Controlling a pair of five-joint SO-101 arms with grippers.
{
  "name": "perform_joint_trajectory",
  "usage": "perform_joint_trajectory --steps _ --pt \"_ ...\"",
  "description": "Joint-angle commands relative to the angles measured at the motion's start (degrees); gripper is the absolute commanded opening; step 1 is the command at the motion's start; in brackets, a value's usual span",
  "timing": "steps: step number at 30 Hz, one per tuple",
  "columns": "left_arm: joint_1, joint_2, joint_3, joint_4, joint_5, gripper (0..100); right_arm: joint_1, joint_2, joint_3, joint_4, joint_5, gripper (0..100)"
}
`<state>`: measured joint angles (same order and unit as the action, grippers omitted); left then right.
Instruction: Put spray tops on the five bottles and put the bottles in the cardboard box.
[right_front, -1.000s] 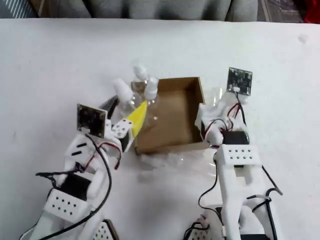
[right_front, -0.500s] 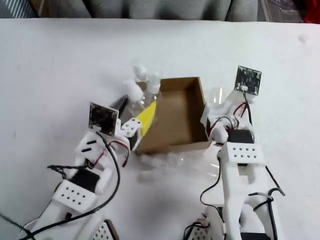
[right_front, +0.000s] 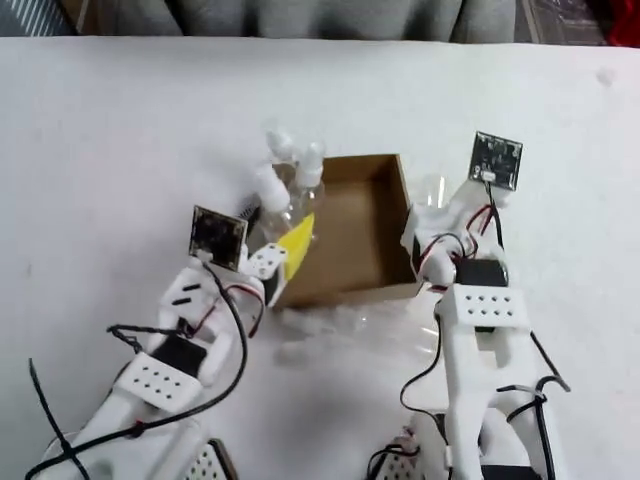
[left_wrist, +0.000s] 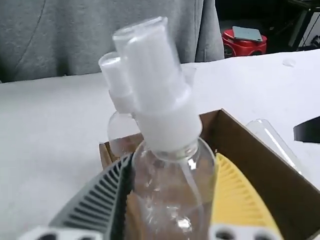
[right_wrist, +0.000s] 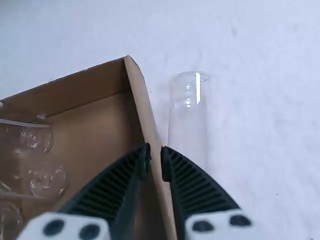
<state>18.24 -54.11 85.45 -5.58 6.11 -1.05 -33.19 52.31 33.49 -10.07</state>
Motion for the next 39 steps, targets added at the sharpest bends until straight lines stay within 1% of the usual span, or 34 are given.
perform_joint_trajectory --steps 1,24,33,35,39 --pt "0.5 -0.7 1.1 -1.6 -1.0 2 0.3 -0.2 -2.9 -1.4 -0.2 1.7" --pt "0.6 -0.3 4.8 -2.0 -1.1 2 -0.7 -0.2 -2.6 -0.9 -0.1 1.7" --pt "2.2 -0.3 6.7 -1.9 -1.1 2 -0.7 -0.2 -2.5 -0.9 -0.1 1.8" --pt "2.2 -0.3 6.9 -1.9 -2.8 4 -0.7 -0.2 -2.5 -0.9 -0.1 1.8" --pt "2.1 -0.3 7.8 -1.8 -3.4 15 -0.7 -0.2 -2.0 -1.3 -0.1 1.8"
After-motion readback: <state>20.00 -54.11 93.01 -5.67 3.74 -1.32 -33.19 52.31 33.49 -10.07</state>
